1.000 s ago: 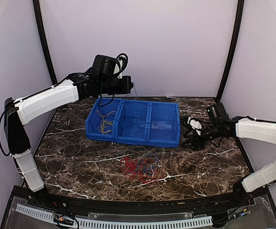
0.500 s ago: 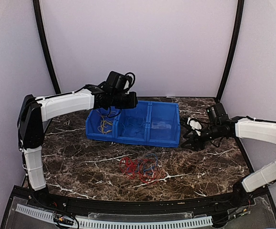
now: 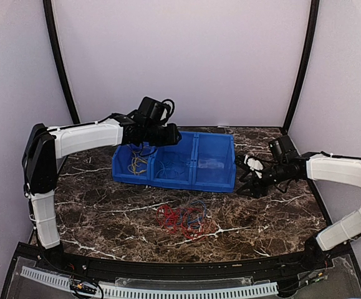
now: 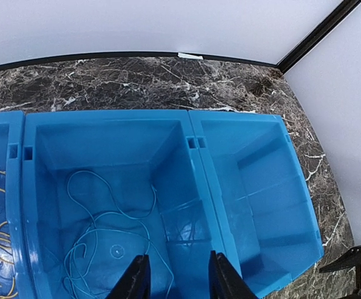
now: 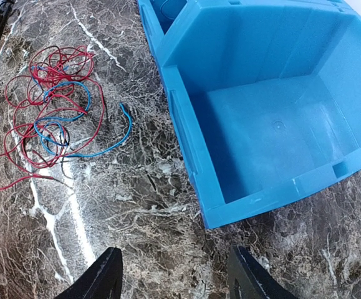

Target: Untangle the cables

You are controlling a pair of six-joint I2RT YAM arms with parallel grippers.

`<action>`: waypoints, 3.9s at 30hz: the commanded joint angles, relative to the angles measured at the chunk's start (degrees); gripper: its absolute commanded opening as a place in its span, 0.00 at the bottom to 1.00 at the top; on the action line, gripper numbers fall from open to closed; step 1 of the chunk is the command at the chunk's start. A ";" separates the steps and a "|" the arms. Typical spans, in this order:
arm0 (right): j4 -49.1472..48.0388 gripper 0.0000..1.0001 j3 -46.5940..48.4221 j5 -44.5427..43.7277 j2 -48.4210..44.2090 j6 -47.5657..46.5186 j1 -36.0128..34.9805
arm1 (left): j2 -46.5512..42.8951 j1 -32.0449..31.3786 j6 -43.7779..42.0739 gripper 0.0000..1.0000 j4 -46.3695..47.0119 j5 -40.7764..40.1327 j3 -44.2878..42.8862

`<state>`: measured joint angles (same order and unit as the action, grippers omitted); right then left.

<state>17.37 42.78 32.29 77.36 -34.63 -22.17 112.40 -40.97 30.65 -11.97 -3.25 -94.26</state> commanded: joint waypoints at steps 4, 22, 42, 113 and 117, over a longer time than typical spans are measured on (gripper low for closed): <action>0.14 0.60 0.85 -0.21 -0.98 -0.72 0.21 | -11.79 0.28 -1.68 0.36 4.60 -0.56 8.76; 6.22 0.55 4.70 2.80 -7.28 -1.90 -0.35 | -40.78 -4.30 -6.67 0.37 11.63 11.02 48.01; 11.79 0.41 16.08 -18.91 14.12 -12.25 -32.49 | -37.92 -10.23 7.45 0.37 49.36 8.46 73.01; 20.64 0.00 29.68 12.75 0.78 0.63 -20.37 | -14.62 -33.89 -23.69 0.00 92.94 -16.52 65.86; 16.41 0.33 21.73 9.18 -1.26 1.31 -19.48 | -20.84 -33.91 -21.51 0.00 86.85 -15.44 66.11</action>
<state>39.46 70.57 45.41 77.97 -34.28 -42.65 98.98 -74.78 6.79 78.39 -19.53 -28.42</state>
